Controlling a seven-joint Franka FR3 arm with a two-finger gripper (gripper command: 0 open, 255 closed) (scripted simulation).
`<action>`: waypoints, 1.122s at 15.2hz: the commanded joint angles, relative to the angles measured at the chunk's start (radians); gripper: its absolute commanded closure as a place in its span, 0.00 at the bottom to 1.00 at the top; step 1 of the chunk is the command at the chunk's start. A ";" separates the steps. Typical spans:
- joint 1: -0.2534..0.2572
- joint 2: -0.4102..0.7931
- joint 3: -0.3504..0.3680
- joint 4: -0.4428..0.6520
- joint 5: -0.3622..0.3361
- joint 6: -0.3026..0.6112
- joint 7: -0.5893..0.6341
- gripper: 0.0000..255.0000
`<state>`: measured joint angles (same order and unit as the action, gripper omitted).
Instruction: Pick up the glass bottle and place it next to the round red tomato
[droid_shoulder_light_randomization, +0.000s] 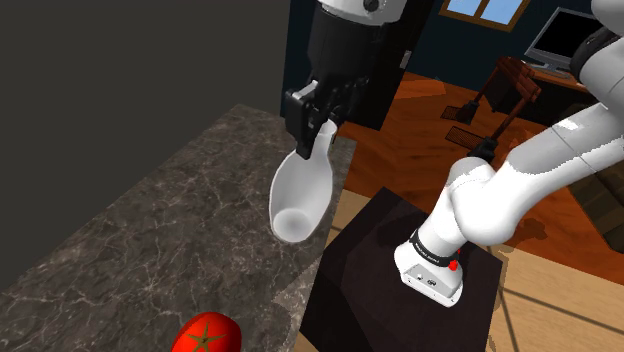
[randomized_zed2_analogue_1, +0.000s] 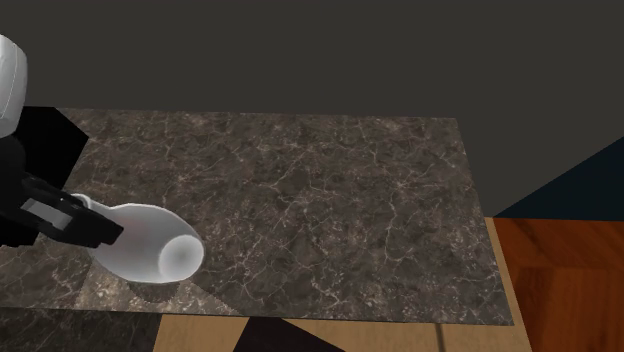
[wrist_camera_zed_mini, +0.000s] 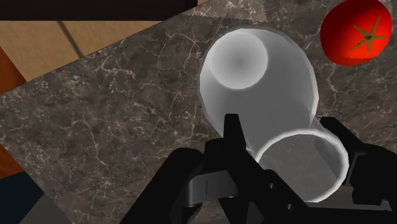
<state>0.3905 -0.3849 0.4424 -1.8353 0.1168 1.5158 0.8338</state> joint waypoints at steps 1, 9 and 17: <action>0.002 -0.014 -0.002 -0.038 0.005 0.026 -0.004 1.00; 0.010 -0.043 0.002 -0.172 0.018 0.132 -0.010 1.00; 0.018 -0.057 0.012 -0.291 0.029 0.237 -0.013 1.00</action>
<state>0.4073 -0.4404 0.4533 -2.1129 0.1445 1.7406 0.8218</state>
